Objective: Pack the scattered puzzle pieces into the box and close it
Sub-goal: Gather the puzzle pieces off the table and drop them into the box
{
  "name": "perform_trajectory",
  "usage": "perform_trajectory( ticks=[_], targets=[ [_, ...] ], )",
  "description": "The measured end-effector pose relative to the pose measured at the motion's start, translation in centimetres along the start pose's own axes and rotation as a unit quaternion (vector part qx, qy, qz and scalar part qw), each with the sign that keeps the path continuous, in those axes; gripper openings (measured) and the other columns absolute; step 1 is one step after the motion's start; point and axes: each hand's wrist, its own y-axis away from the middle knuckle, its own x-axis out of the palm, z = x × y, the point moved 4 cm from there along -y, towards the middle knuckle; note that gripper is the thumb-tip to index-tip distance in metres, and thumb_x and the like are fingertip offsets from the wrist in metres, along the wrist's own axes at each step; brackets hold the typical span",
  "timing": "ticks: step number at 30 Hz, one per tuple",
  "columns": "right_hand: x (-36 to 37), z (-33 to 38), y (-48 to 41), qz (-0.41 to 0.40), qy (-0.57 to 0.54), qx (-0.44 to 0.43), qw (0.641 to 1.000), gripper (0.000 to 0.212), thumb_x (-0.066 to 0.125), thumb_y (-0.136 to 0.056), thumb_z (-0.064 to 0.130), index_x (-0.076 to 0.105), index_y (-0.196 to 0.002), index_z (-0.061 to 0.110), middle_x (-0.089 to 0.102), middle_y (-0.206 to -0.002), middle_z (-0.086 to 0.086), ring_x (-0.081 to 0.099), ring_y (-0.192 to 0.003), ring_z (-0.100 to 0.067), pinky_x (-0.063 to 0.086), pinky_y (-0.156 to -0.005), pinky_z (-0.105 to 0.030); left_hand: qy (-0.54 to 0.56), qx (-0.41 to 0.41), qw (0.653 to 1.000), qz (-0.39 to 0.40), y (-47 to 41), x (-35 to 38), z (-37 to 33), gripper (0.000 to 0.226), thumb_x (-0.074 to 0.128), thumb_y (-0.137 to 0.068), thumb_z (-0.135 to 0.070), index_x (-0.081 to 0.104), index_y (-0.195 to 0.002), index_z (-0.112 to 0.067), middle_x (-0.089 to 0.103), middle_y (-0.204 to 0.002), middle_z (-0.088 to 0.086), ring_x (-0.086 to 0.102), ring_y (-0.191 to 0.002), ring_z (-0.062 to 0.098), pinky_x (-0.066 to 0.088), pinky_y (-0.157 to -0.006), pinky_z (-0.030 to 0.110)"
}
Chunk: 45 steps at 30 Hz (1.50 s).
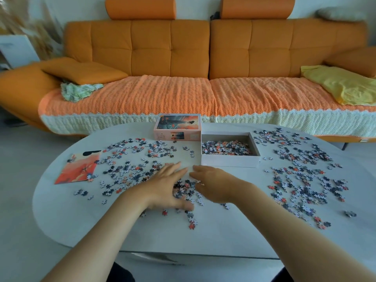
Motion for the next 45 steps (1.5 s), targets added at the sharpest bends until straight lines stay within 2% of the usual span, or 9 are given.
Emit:
perform_trajectory(
  ticks=[6,10,15,20,24,31,36,41,45],
  targets=[
    [-1.8,-0.6,2.1,-0.087,-0.086,0.024,0.992,0.032,0.044,-0.1,0.021,0.063,-0.125,0.028,0.061,-0.13,0.007,0.057,-0.116,-0.013,0.042,-0.099,-0.025,-0.057,0.014,0.998,0.001,0.7,2.3,-0.5,0.126,0.051,-0.056,-0.095,-0.016,-0.15,-0.043,-0.03,-0.155,-0.018,-0.032,-0.141,0.01,-0.011,-0.117,0.041],
    [-2.5,-2.2,3.9,-0.082,-0.081,0.037,0.993,0.034,0.057,-0.093,0.026,0.06,-0.126,0.034,0.054,-0.125,0.007,0.052,-0.107,-0.01,0.038,-0.088,-0.022,-0.039,0.029,0.998,-0.04,0.7,2.0,-1.4,0.099,0.044,-0.079,-0.08,-0.006,-0.153,-0.037,-0.021,-0.159,-0.016,-0.023,-0.145,0.008,-0.005,-0.118,0.04],
    [-1.9,-3.9,5.3,0.028,-0.036,0.13,0.991,0.072,0.075,-0.078,0.036,0.042,-0.142,0.035,0.047,-0.129,0.002,0.052,-0.114,-0.021,0.046,-0.095,-0.034,-0.024,0.065,0.997,-0.041,0.4,2.4,-2.9,0.1,0.045,-0.08,-0.078,-0.009,-0.153,-0.037,-0.02,-0.158,-0.019,-0.022,-0.144,0.006,-0.01,-0.111,0.032],
    [-1.3,-3.5,4.6,-0.03,-0.096,0.134,0.986,0.047,0.073,-0.083,0.029,0.059,-0.127,0.029,0.062,-0.111,0.005,0.054,-0.092,-0.01,0.041,-0.079,-0.021,0.005,0.102,0.992,-0.078,-0.4,2.7,-4.3,0.08,0.045,-0.092,-0.062,0.003,-0.155,-0.035,-0.005,-0.161,-0.018,-0.013,-0.146,0.002,-0.002,-0.121,0.037],
    [-1.3,-3.0,3.9,-0.056,-0.095,0.125,0.986,0.041,0.068,-0.085,0.028,0.058,-0.125,0.028,0.059,-0.113,0.002,0.05,-0.093,-0.011,0.04,-0.08,-0.022,0.057,0.101,0.988,-0.103,-0.6,1.9,-5.1,0.079,0.056,-0.091,-0.053,0.012,-0.154,-0.033,0.011,-0.161,-0.015,0.003,-0.147,0.003,0.007,-0.12,0.031],
    [-0.9,-2.9,3.5,0.016,-0.049,0.134,0.99,0.092,0.072,-0.071,0.062,0.032,-0.147,0.029,0.034,-0.134,-0.002,0.049,-0.118,-0.027,0.045,-0.1,-0.04,-0.064,0.057,0.993,-0.085,-0.8,0.5,-3.3,0.1,0.056,-0.079,-0.071,0.006,-0.155,-0.03,0.011,-0.155,-0.015,0.007,-0.143,0.013,0.012,-0.117,0.038],
    [-0.9,-2.4,2.2,-0.023,-0.078,0.106,0.991,0.057,0.071,-0.08,0.051,0.054,-0.132,0.036,0.04,-0.112,0.003,0.054,-0.099,-0.021,0.046,-0.082,-0.03,-0.036,0.072,0.99,-0.12,-1.6,0.6,-3.3,0.076,0.054,-0.087,-0.062,0.028,-0.151,-0.03,0.031,-0.136,-0.01,0.024,-0.13,0.011,0.029,-0.108,0.034],
    [-1.3,-2.5,1.9,-0.064,-0.118,0.115,0.984,0.04,0.072,-0.084,0.033,0.064,-0.122,0.027,0.046,-0.107,0.001,0.054,-0.083,-0.016,0.043,-0.058,-0.019,0.024,0.09,0.981,-0.173,-2.3,0.2,-3.6,0.049,0.06,-0.092,-0.041,0.053,-0.137,-0.021,0.047,-0.113,-0.01,0.038,-0.115,0.01,0.04,-0.1,0.036],
    [-1.7,-2.7,1.7,-0.09,-0.119,0.109,0.983,0.02,0.072,-0.083,0.026,0.074,-0.103,0.023,0.061,-0.095,0.003,0.062,-0.079,-0.017,0.054,-0.066,-0.027,0.036,0.093,0.978,-0.182,-2.6,-0.4,-3.8,0.041,0.064,-0.091,-0.034,0.06,-0.13,-0.023,0.056,-0.115,-0.009,0.047,-0.113,0.01,0.044,-0.096,0.034]
  ],
)
